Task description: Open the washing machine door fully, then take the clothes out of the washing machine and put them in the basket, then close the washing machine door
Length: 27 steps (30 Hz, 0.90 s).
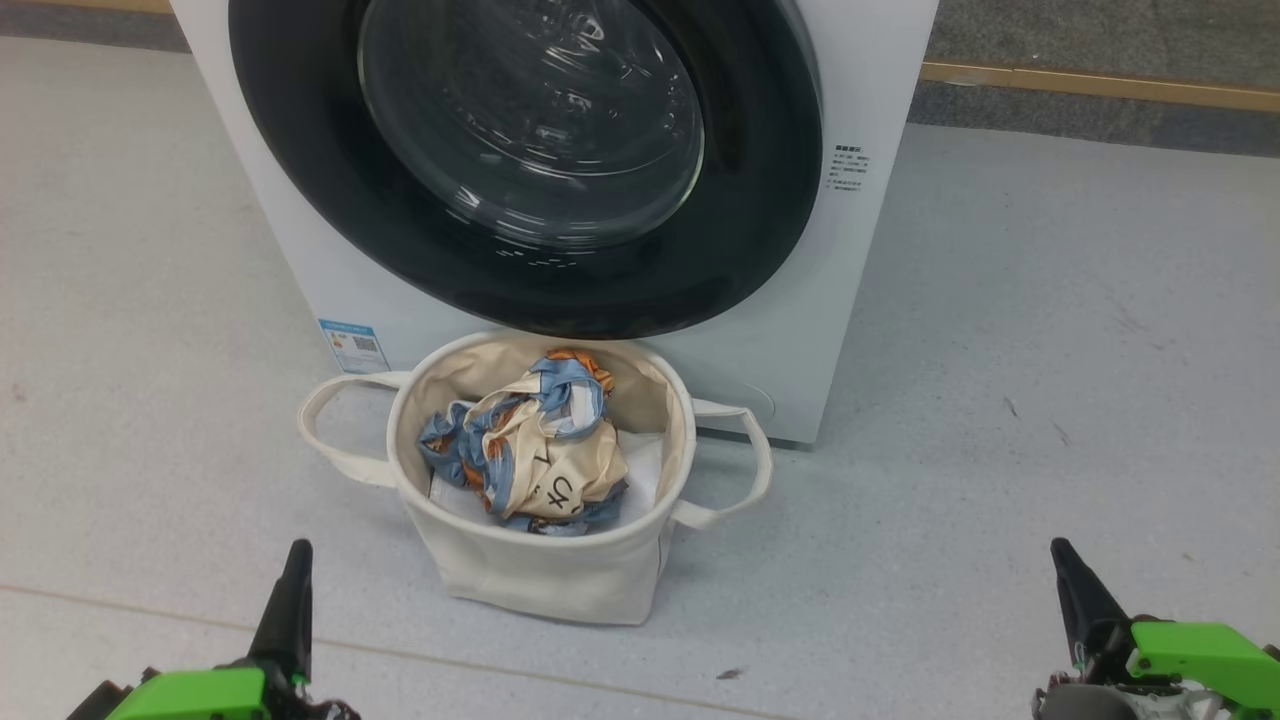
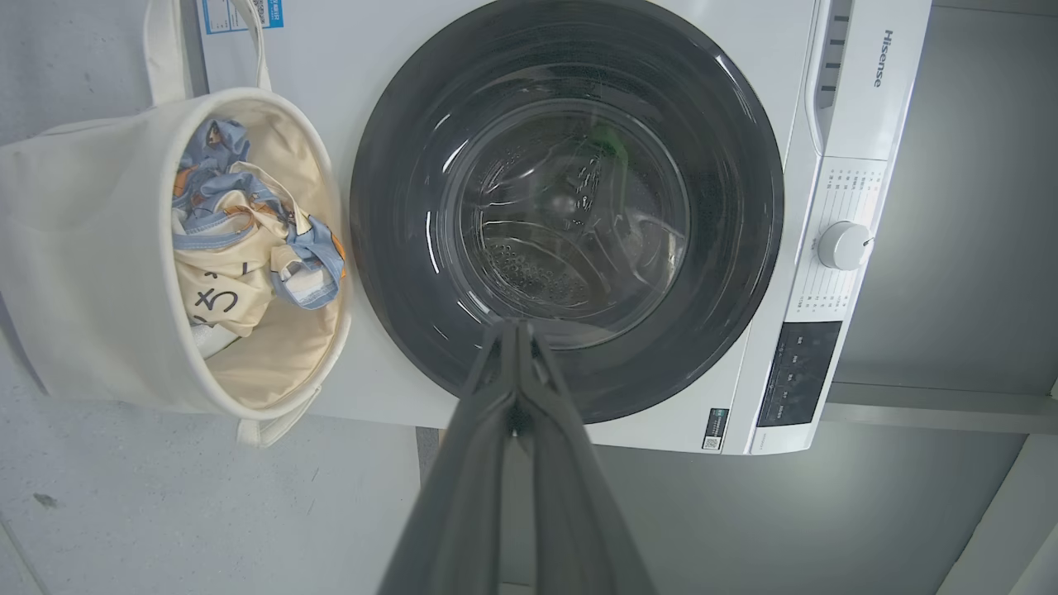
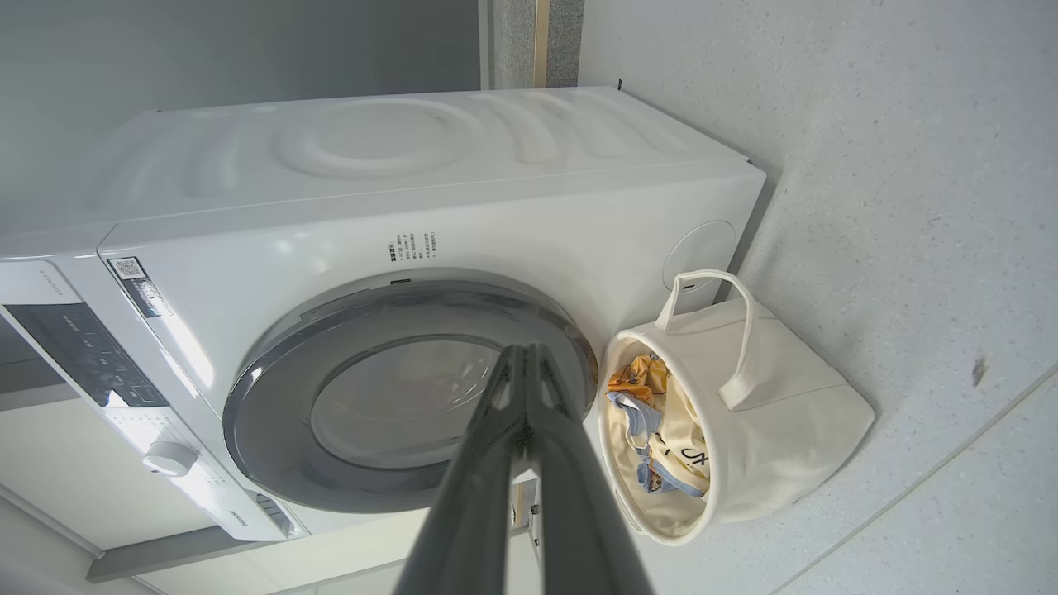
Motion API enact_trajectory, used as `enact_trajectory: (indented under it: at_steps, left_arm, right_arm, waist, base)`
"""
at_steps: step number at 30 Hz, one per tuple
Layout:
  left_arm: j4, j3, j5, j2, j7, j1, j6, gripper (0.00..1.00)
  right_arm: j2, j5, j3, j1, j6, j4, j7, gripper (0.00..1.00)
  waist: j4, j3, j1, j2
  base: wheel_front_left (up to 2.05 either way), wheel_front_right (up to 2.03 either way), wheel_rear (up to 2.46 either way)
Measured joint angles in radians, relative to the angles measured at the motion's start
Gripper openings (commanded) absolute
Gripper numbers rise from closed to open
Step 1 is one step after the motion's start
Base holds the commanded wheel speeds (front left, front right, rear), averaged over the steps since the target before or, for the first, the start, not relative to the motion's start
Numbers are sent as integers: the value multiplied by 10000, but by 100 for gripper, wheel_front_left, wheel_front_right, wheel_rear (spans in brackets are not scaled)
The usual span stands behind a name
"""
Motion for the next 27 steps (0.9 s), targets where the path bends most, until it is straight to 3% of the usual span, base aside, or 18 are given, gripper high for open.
enact_trajectory:
  at_steps: [27]
  left_arm:
    - [0, 0, 0, 0, 0, 0, 0, 0]
  right_arm:
    - [0, 0, 0, 0, 0, 0, 0, 0]
  waist:
    - [0, 0, 0, 0]
  base:
    - [0, 0, 0]
